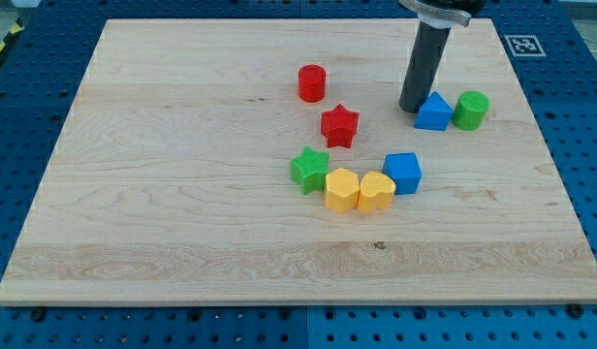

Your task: Move the blue triangle into the green circle

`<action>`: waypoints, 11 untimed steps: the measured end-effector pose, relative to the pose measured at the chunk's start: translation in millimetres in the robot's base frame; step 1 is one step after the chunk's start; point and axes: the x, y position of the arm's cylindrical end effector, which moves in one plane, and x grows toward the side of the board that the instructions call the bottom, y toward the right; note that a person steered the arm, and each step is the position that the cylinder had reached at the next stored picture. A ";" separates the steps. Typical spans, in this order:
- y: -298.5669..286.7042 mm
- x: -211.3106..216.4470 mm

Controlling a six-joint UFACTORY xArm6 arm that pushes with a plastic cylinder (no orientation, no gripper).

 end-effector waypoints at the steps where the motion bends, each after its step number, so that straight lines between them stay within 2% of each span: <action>1: 0.9 0.3; 2: -24.0 9.6; 3: -24.3 10.6; 5: -7.0 22.1; 7: -7.0 5.6; 11: 10.8 5.7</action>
